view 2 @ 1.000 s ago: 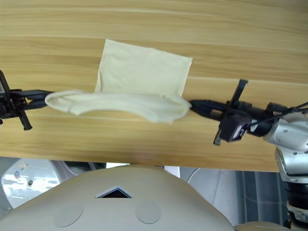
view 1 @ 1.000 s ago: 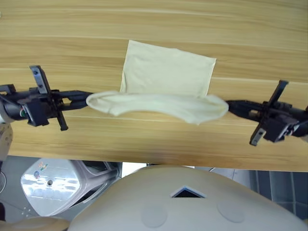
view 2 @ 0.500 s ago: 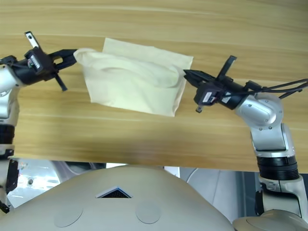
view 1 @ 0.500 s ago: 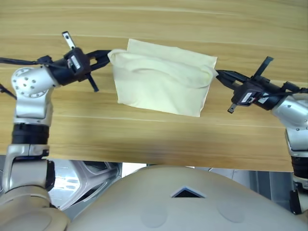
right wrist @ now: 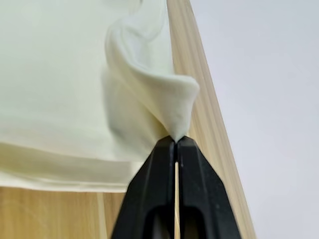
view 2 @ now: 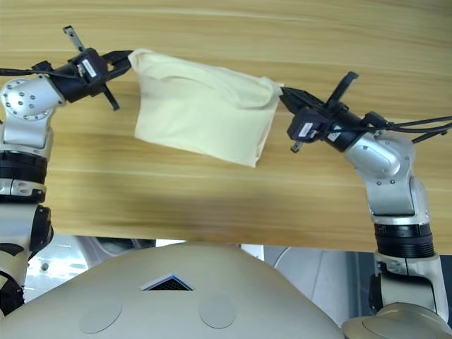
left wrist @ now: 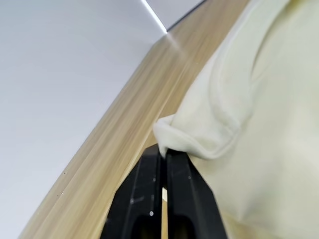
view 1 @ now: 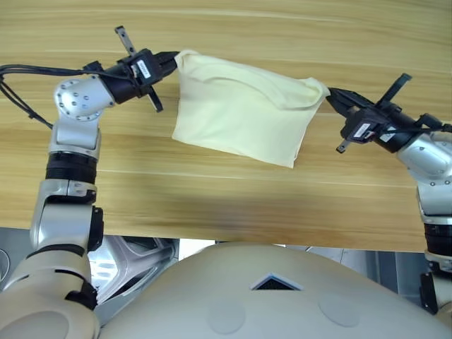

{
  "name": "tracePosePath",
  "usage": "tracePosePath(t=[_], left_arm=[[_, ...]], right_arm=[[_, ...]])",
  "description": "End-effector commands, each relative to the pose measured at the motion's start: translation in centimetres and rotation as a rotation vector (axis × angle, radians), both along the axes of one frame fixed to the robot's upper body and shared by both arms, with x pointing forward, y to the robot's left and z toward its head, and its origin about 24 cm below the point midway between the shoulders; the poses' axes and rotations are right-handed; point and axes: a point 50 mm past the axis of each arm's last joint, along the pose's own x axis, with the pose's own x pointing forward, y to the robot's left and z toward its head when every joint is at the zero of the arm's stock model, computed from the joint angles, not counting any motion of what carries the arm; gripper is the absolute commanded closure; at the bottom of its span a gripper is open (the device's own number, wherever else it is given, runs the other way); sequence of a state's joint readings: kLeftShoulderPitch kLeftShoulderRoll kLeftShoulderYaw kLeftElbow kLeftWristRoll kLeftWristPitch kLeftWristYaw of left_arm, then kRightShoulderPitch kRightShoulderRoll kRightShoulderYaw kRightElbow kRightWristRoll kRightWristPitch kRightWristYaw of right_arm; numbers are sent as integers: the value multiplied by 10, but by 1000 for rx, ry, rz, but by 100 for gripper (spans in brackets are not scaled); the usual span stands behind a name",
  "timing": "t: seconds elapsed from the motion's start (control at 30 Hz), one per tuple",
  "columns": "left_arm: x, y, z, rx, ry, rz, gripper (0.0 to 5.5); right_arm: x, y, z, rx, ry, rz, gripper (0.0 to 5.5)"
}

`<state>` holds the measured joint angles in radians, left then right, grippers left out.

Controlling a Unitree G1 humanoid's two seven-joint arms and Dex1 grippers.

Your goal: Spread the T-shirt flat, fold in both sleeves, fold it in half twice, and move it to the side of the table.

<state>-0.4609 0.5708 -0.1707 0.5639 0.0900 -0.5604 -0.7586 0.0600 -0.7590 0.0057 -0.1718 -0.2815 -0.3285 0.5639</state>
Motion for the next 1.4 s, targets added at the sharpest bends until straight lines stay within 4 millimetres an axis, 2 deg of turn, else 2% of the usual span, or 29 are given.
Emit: tracePosePath(t=[0.03,0.17,0.4,0.53,0.73,0.8,0.93,1.13,1.23,1.4], left_arm=[[11,-16,-5,75,-51,-10,547],[17,-32,-12,117,-94,-37,547],[27,-37,-28,187,-99,5,547],[27,-39,-40,210,-88,36,547],[27,-39,-56,200,-16,96,547],[23,-39,-64,186,38,94,518],[21,-42,-67,98,125,95,458],[26,-36,-63,-101,250,179,372],[29,-31,-61,-183,289,245,318],[36,-27,-58,-277,299,352,239]], right_arm=[[7,7,-5,-30,-12,-11,550],[13,17,-7,-42,-19,4,550],[17,27,-24,-65,3,-1,550],[23,23,-32,-107,14,-49,550],[30,15,-55,-135,82,-152,550],[30,16,-61,-109,106,-173,550],[33,17,-67,-35,127,-229,483],[42,14,-66,86,124,-350,387],[51,4,-67,145,134,-491,329],[62,-5,-73,228,149,-615,242]])
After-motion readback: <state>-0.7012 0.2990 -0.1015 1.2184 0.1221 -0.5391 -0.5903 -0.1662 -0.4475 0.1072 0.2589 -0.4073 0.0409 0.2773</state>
